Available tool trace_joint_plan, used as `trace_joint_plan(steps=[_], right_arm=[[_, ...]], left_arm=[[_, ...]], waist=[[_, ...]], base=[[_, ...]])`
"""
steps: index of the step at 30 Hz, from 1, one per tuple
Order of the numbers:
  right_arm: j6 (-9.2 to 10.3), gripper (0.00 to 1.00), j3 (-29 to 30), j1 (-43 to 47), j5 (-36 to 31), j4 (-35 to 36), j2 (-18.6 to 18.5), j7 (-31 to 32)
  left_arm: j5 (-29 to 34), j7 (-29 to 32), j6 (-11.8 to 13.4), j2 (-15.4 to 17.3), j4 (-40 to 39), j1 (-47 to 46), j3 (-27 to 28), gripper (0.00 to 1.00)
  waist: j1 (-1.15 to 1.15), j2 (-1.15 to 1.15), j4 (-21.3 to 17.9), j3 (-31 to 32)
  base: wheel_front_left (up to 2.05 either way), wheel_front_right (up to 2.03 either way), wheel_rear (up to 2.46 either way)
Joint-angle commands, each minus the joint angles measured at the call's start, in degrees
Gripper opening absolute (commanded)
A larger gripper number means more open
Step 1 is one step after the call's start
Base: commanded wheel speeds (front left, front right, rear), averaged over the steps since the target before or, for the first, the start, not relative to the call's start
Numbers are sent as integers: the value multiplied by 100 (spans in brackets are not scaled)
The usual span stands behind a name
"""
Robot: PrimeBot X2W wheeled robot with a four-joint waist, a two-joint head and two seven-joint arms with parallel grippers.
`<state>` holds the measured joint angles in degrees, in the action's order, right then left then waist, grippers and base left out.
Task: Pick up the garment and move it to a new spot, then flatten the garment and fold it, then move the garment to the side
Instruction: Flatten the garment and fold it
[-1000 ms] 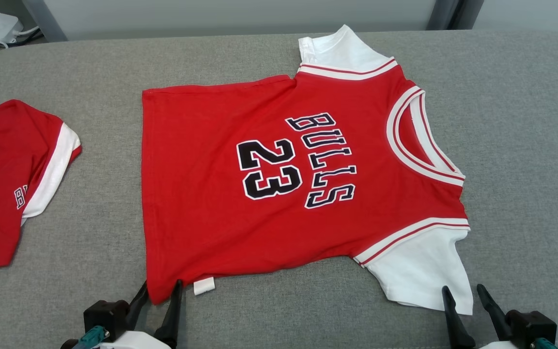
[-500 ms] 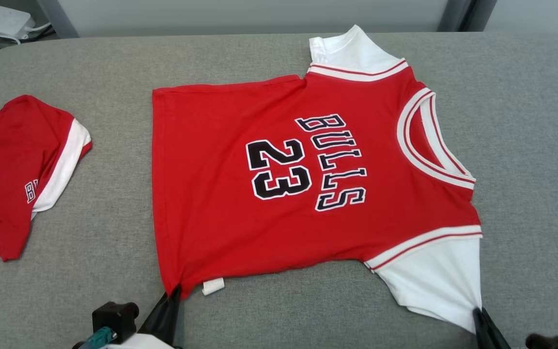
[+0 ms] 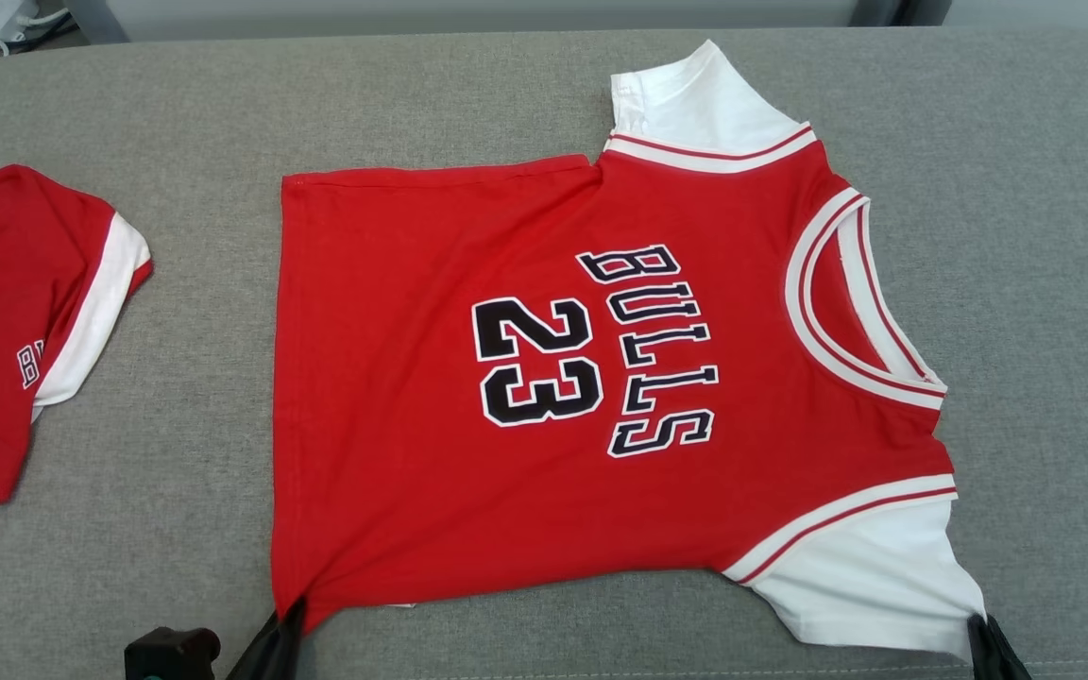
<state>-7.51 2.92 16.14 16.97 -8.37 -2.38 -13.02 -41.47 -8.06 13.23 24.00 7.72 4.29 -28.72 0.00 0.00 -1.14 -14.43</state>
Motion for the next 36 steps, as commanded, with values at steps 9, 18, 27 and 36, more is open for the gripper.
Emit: trace_joint_plan(steps=[9, 18, 27, 36], right_arm=[[2, 0, -183, -501, 115, 1605, -384, 346], [2, 0, -397, -2306, 711, 1100, -724, 654], [2, 0, -1094, -4036, 1079, -565, -1066, 620], [2, 100, -1654, -5008, 1456, -1821, -1142, 181]], left_arm=[[-38, 723, 435, 547, -1504, -289, 381, 0], [-288, 1076, 373, 628, -1880, -1071, 675, 0], [-618, 1252, -157, 398, -795, -2231, 712, 0], [-628, 1110, -499, 110, 259, -3080, 635, 100]], waist=[[0, 0, -49, -76], [0, 0, -111, -332], [0, 0, -75, -758], [0, 0, -68, -979]], base=[[0, 0, 0], [0, 0, 0], [0, 0, 0], [0, 0, 0]])
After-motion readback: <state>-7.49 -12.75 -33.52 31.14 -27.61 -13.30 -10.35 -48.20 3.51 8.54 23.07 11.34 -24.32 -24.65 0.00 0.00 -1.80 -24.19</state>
